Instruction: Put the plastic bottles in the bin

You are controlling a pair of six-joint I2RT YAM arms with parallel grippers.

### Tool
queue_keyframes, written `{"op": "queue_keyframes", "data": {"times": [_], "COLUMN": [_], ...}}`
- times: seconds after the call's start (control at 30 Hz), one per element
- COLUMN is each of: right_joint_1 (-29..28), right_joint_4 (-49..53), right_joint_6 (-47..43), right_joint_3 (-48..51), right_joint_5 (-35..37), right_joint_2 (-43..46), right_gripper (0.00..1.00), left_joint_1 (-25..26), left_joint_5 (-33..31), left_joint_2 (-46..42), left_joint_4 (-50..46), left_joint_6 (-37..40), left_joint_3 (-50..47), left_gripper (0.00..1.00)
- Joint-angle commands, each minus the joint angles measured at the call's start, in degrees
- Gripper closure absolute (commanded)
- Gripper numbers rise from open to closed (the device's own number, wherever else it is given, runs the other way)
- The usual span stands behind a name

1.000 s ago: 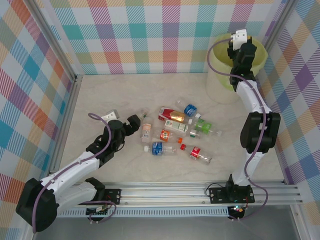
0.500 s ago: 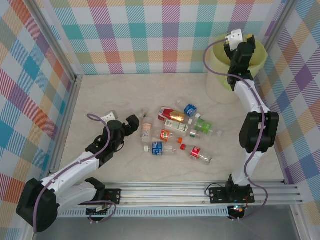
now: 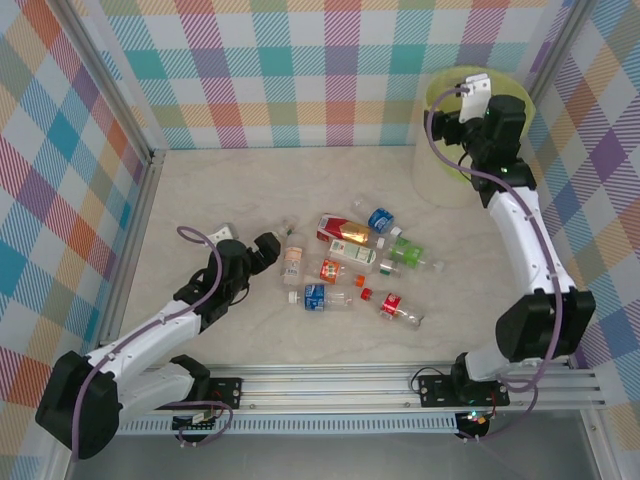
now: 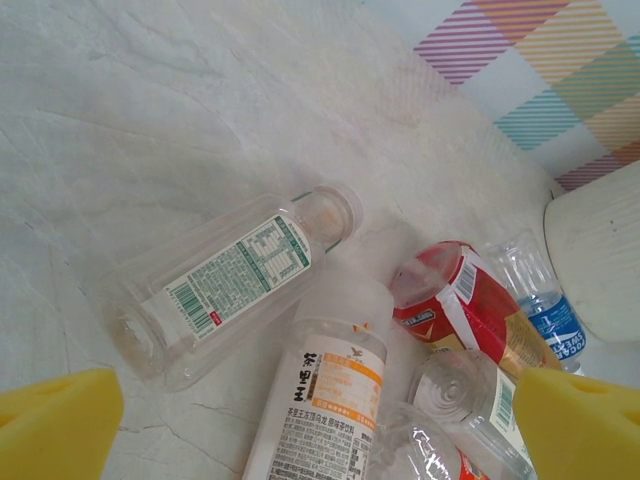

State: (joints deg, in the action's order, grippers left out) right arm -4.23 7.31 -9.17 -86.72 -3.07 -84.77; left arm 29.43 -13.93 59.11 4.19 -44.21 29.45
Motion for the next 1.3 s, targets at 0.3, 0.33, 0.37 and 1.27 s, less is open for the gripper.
{"op": "queue_keyframes", "data": {"times": [0.3,0.33,0.37,1.27], "right_joint_1": [-1.9,-2.1,-2.2,-24.6], "right_joint_4": [28.8,31.8,34.6,43.8], "right_joint_6": [-9.9,-11.2,-12.9,-16.7], "right_joint_3": [16.2,17.2,18.4,37.7], "right_joint_5": [-10.9,-12.7,-15.0,1.1], "right_joint_2": [18.2,19.7,21.2,12.6], "right_gripper": [0.00,0.00,0.00,0.00], "left_joint_1": [-1.4,-1.5,-1.5,-2.6], "left_joint_5": [-0.1,-0.4,-0.8,-0.7], "left_joint_2": [0.9,0.9,0.9,5.3], "left_joint_4": [-1.8,-1.7,-1.5,0.3], "left_joint_6": [0.1,0.2,0.0,-2.0], "left_joint_3": [1.8,1.9,1.8,4.9], "left_gripper": [0.00,0.00,0.00,0.00]}}
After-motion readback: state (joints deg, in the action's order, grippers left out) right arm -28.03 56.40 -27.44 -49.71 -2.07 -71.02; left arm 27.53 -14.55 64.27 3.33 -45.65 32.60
